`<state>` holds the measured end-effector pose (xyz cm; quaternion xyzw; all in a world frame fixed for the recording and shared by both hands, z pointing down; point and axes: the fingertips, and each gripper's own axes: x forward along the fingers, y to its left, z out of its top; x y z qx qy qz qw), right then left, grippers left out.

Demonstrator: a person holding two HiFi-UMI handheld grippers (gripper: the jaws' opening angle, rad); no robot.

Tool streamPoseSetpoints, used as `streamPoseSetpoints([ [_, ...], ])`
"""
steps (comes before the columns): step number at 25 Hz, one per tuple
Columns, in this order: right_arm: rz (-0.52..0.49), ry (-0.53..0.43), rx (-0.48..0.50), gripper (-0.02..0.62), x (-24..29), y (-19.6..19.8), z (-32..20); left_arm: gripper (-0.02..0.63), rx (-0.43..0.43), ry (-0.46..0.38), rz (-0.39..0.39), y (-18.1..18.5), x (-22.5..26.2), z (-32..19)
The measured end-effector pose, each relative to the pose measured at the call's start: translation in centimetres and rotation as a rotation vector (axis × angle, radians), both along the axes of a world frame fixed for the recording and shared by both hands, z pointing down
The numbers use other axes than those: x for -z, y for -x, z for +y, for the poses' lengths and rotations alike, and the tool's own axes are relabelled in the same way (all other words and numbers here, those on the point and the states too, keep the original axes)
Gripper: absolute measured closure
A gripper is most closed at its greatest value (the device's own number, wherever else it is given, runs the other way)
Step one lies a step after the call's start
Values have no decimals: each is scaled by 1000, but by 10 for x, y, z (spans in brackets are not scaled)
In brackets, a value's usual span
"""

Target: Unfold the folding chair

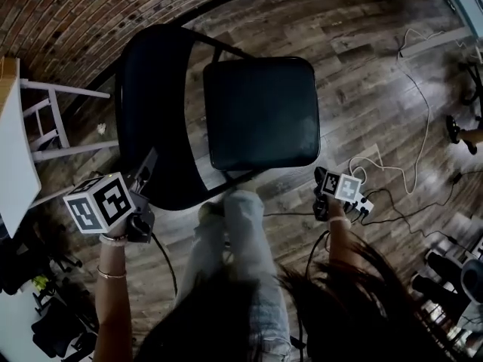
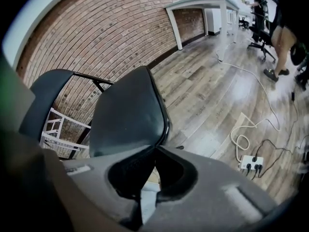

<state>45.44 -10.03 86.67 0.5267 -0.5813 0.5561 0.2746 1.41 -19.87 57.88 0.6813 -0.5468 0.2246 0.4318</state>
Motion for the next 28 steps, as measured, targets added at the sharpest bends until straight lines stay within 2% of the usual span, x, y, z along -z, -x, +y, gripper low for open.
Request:
streamPoseSetpoints([
  [3, -9, -13, 17, 601, 13, 17, 8, 411, 30, 25, 33, 0, 0, 10],
  [6, -1, -12, 13, 601, 29, 30, 19, 406, 60, -10, 15, 8, 8, 17],
  [8, -1, -27, 5, 601, 47, 41, 22, 405, 78, -8, 36, 9, 12, 27],
  [11, -6, -59, 6, 601, 61, 55, 29, 417, 61, 7, 75, 3, 20, 47],
  [15, -19, -90, 17, 603, 83, 79, 44, 457, 10, 17, 29, 8, 28, 82],
  [17, -23, -110, 21, 603, 96, 88, 51, 561, 11, 20, -5, 14, 33, 97],
  [18, -23, -121, 25, 603, 103, 91, 54, 581, 15, 15, -17, 17, 37, 103],
  [26, -30, -222, 35, 603, 154, 103, 72, 583, -16, -50, 16, 2, 69, 141],
  [27, -32, -235, 37, 603, 160, 104, 76, 610, -20, -57, 12, -1, 72, 148],
  [28, -33, -247, 42, 603, 166, 106, 80, 609, -25, -63, 9, -4, 76, 156],
])
